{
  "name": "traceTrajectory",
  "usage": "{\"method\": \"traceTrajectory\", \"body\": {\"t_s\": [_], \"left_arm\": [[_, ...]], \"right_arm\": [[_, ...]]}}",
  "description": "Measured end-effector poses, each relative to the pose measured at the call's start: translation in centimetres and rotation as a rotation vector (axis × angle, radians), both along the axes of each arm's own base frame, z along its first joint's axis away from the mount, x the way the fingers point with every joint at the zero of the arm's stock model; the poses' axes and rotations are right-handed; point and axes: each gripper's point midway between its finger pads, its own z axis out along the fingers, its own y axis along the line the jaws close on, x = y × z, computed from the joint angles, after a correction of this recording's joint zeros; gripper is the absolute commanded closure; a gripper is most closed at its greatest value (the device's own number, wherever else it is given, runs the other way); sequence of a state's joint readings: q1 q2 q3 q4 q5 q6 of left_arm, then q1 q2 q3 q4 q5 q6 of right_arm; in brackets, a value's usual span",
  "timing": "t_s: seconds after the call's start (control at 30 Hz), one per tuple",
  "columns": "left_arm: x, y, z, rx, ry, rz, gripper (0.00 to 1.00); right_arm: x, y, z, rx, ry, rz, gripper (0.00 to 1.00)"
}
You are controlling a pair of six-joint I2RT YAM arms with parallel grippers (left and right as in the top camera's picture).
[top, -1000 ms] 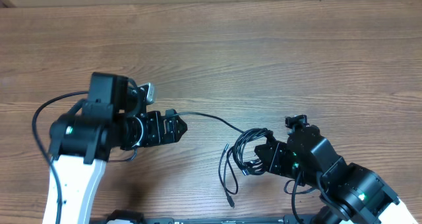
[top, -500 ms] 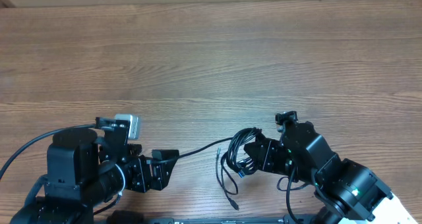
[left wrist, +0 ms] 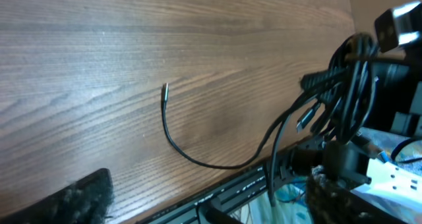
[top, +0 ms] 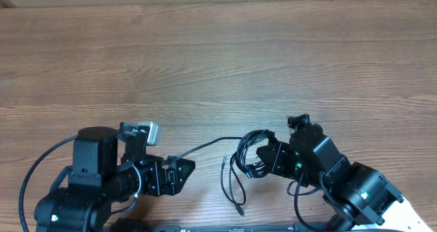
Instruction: Untangle cables
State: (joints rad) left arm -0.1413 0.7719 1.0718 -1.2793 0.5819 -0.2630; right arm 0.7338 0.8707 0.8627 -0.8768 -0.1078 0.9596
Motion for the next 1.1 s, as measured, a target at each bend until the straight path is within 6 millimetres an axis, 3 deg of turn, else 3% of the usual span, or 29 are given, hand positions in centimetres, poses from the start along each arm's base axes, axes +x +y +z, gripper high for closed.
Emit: {"method": "traceTrajectory", "body": {"t_s": [0.13,0.27,0.43,0.5,0.6,0.7,0.8,0.9,1.0,1.1], "left_arm": [[0.2,-0.2,0.3,-0.016,-0.015,-0.001,0.0],[0.5,-0.3,0.7,-0.032,-0.022,0.011,0.11],[0.6,-0.7,0.9,-0.043,-0.03,0.005,0.15],[0.6,-1.0,1.1,-0.047,-0.043,-0.011,0.25],[0.6,-0.8,0.8,-0.024,-0.038,-0.003,0.2],[0.9,1.6,-0.9,0.103,0.005,0.119,0.12],[1.3,5.6,-2.7,0.279,0.054,0.315,0.0],[1.7,8.4,-3.4,0.402,0.069,0.443,0.0],[2.2,9.1,-3.8,0.438,0.093,0.48,0.0],[3.0,8.2,-4.1,0.407,0.112,0.462,0.0]], "right_arm": [[0.1,0.0,0.0,0.002,0.002,-0.008,0.96],[0.1,0.0,0.0,0.002,0.002,-0.009,0.96],[0.2,0.1,-0.1,0.002,0.003,-0.009,0.96],[0.4,0.2,-0.2,-0.002,0.007,-0.009,0.96],[0.5,0.3,-0.8,-0.019,0.022,-0.011,0.96],[0.4,0.0,-2.0,-0.062,0.064,-0.021,0.96],[0.9,-0.5,-2.9,-0.1,0.081,-0.063,0.96],[2.8,-1.7,-2.6,-0.138,0.015,-0.15,0.96],[5.1,-4.3,-2.2,-0.198,-0.062,-0.279,0.96],[6.6,-5.8,-1.7,-0.202,-0.096,-0.362,0.96]]}}
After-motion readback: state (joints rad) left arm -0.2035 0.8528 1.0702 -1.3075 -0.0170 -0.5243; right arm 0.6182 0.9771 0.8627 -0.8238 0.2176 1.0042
